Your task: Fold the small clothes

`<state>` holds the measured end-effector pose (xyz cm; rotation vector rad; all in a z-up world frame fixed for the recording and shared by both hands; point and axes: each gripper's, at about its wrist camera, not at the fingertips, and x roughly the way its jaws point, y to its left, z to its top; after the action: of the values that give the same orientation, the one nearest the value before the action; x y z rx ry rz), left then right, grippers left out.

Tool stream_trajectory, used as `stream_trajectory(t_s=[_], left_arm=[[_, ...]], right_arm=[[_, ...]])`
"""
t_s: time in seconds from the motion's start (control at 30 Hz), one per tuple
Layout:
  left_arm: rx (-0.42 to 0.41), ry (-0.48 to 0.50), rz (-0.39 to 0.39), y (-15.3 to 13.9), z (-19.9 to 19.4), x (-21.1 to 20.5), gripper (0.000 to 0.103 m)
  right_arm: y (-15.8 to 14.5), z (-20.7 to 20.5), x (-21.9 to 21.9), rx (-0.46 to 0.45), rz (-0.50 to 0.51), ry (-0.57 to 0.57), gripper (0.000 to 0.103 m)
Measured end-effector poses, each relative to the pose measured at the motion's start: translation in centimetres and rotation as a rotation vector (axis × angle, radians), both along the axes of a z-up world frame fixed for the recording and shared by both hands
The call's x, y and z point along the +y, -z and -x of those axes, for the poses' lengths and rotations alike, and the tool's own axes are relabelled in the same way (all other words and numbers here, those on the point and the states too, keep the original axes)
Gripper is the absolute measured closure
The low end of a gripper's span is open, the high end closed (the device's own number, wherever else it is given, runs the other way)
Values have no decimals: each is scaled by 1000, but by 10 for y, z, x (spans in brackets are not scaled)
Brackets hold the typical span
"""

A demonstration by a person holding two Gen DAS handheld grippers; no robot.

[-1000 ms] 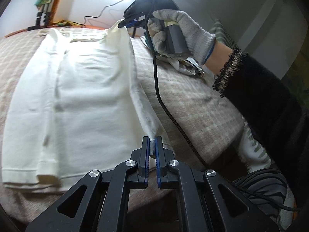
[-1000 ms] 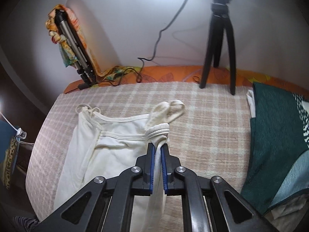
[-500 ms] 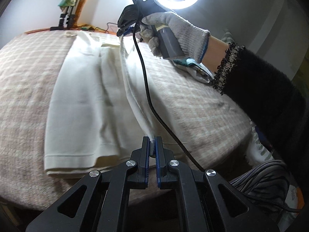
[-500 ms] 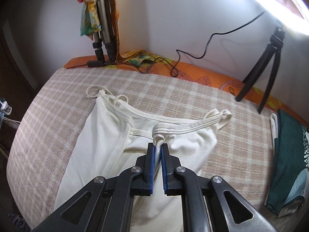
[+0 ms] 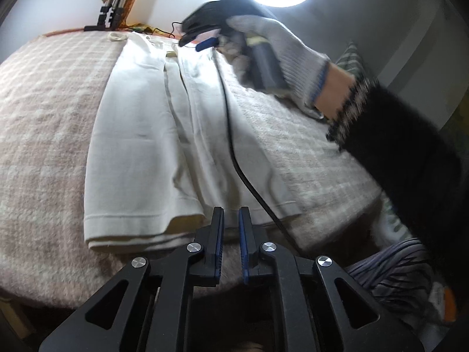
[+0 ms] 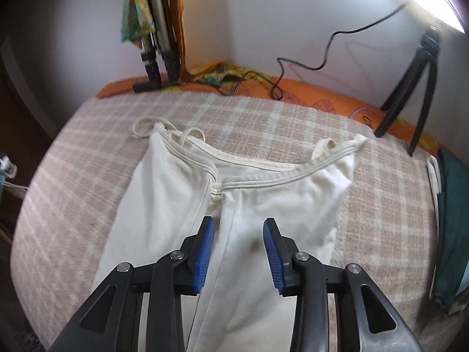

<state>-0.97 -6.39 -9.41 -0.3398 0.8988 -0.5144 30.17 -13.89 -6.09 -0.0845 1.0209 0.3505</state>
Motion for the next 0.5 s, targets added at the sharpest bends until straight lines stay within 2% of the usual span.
stream_trajectory(t_s=[0.07,0.17,0.23,0.3,0.37,0.43,0.5], left_arm=[[7,13,28,-3,3,7,94],[25,24,12,-8,6,19,94],[37,11,-20,-12,5,31,86],[45,-11,-37,-15,3,46,67],[47,-39,-57,-16,1,58,59],[63,-66,-94,-15,-5,70,57],[87,-67,-86,-13,-12,80,57]], right_arm=[[-12,21,-18,-20,-27,16,68],[-21,57,-48,-9,-88,28,68],[-23,89,-69,6,-108,26,68],[-20,119,-84,30,-114,14,68],[-15,151,-98,60,-127,5,68],[-9,179,-107,91,-152,-1,68],[0,202,-114,137,-194,-14,66]])
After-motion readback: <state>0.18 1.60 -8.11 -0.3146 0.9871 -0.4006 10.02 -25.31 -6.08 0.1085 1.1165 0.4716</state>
